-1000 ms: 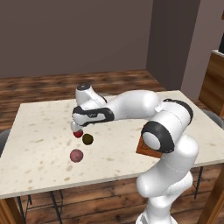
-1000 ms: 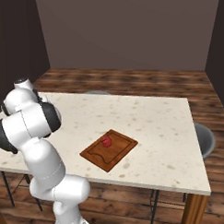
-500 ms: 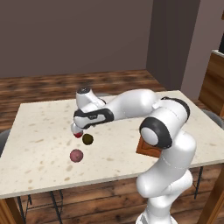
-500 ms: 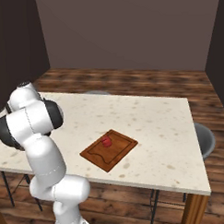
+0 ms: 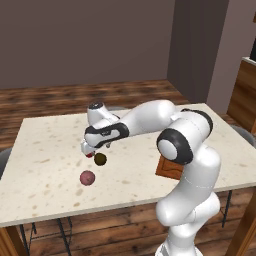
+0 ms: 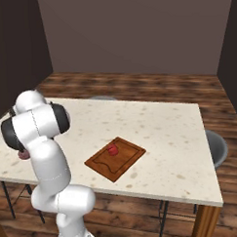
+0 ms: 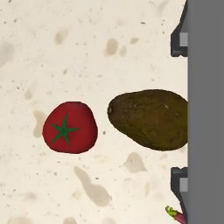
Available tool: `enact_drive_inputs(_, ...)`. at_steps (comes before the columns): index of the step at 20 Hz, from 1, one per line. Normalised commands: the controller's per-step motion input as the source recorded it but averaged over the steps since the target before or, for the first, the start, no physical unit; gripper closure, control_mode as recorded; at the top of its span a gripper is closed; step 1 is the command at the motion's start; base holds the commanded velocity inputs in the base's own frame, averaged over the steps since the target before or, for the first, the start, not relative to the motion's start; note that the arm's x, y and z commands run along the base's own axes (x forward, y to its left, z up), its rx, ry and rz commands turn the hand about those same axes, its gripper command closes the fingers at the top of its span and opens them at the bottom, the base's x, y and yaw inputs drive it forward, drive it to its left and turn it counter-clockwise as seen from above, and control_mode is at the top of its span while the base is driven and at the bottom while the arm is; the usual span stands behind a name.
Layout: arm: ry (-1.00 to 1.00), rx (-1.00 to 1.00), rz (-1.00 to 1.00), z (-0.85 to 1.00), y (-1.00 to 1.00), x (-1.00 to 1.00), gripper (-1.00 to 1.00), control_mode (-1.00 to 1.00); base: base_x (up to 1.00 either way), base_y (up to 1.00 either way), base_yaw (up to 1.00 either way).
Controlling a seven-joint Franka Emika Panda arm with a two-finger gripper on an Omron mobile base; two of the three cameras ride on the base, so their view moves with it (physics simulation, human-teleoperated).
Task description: Place the avocado, onion, tomato, and bell pepper on the cutting board.
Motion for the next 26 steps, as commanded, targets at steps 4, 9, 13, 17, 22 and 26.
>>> enact_drive_inputs(4, 0.06, 0.00, -0.11, -0.14, 0.00, 0.00, -1.00, -1.00, 0.00, 0.00, 0.00)
enact_drive_inputs(9, 0.01, 0.00, -0.09, -0.09, 0.00, 0.00, -1.00, -1.00, 0.00, 0.00, 0.00)
enact_drive_inputs(13, 0.03, 0.00, -0.08, -0.11, 0.02, 0.03, -1.00, -1.00, 0.00, 0.00, 0.00)
enact_drive_inputs(17, 0.05, 0.00, -0.08, -0.14, 0.05, 0.12, -1.00, -1.00, 0.00, 0.00, 0.00)
enact_drive_inputs(22, 0.06, 0.00, -0.07, -0.17, 0.04, 0.14, -1.00, -1.00, 0.00, 0.00, 0.00)
enact_drive_inputs(26, 0.08, 0.00, -0.07, -0.20, 0.09, 0.24, -1.00, -1.00, 0.00, 0.00, 0.00)
